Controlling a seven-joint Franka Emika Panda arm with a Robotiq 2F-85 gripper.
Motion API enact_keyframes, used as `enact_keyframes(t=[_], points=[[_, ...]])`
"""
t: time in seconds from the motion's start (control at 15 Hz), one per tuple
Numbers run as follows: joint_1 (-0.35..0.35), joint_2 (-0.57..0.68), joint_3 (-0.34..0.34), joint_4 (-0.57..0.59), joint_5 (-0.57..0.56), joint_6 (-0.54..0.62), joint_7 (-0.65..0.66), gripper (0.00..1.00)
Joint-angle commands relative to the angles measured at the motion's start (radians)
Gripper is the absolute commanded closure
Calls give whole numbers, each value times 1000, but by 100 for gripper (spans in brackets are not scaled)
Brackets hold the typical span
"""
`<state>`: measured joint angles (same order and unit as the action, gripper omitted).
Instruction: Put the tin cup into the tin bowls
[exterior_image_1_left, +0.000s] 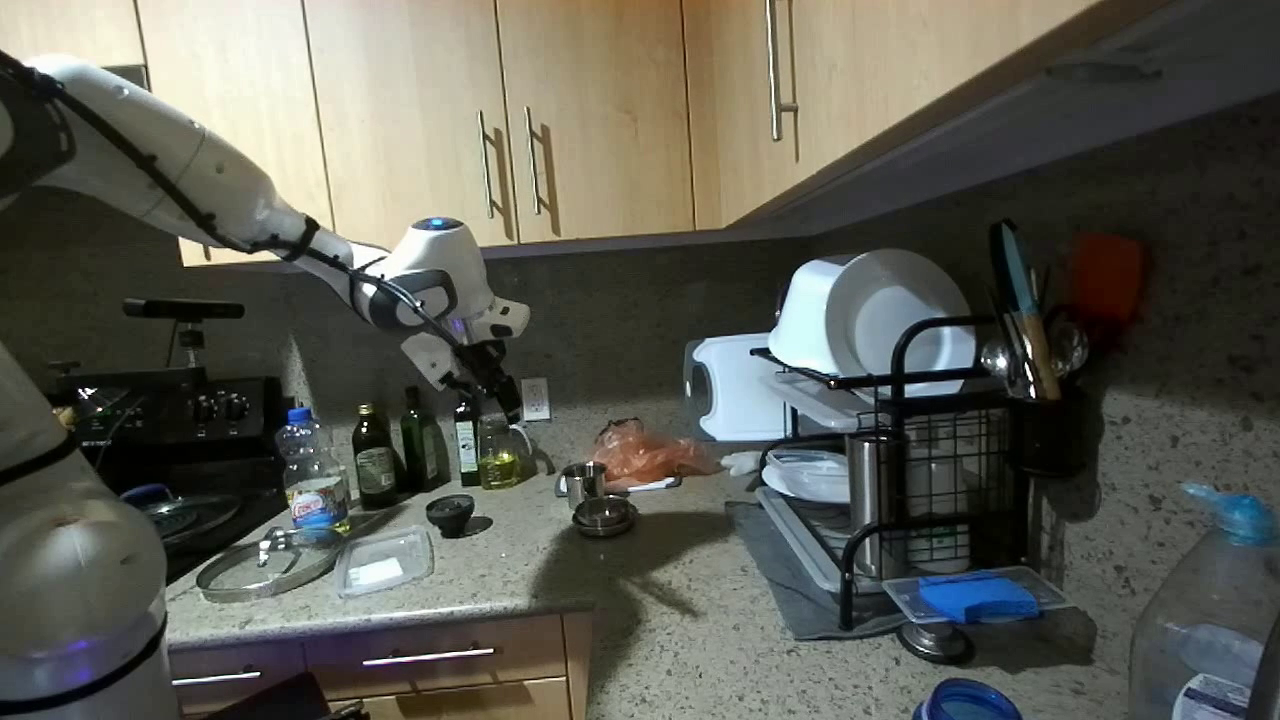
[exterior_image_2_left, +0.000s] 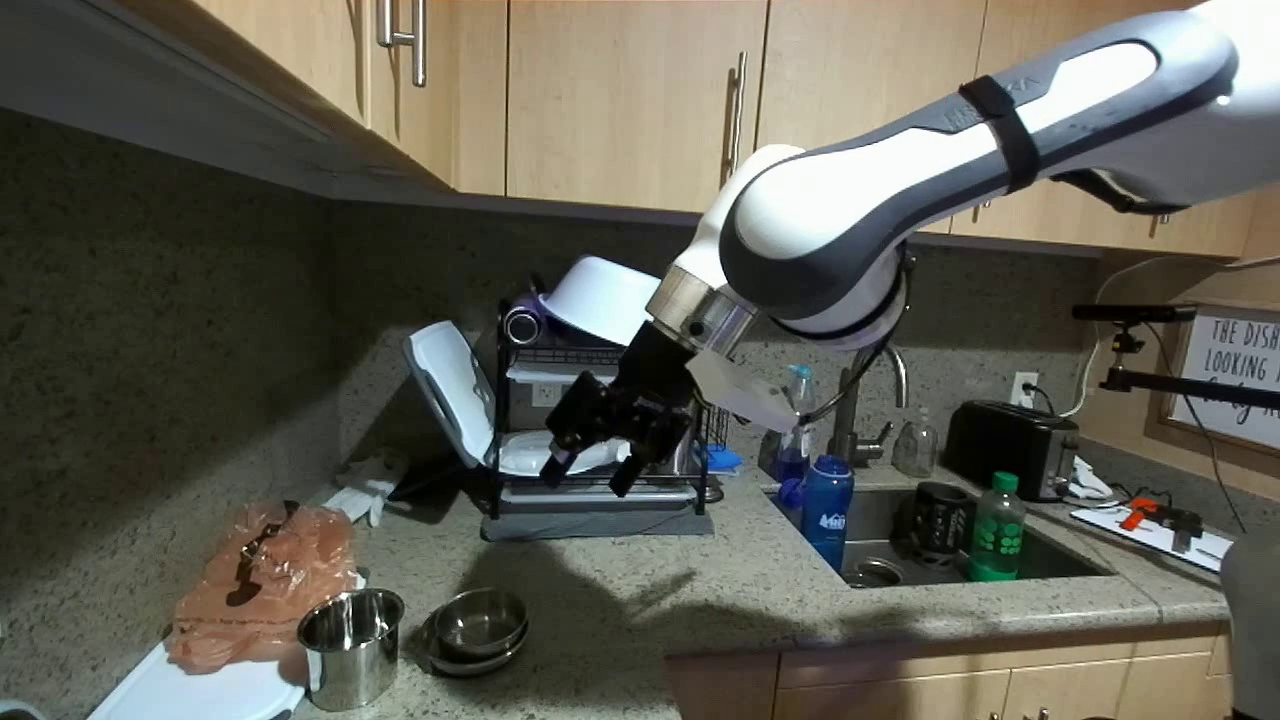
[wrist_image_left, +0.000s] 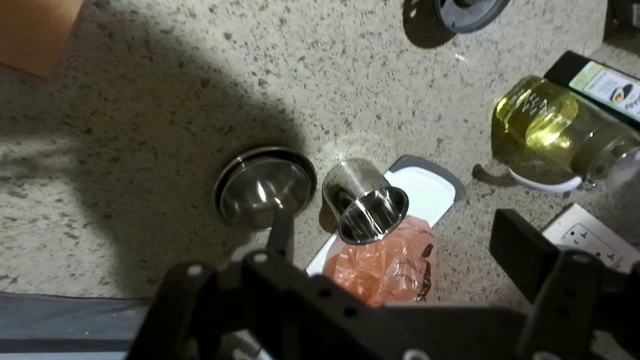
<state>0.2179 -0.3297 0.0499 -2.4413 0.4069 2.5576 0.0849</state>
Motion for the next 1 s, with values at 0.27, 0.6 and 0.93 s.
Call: enact_keyframes(t=[0.27,0.6,0.93], points=[[-73,274,138,245,-283,41,333,0],[-58,413,122,381,-569,-57,623,0],[-30,523,96,488,-553,-162,612,0]])
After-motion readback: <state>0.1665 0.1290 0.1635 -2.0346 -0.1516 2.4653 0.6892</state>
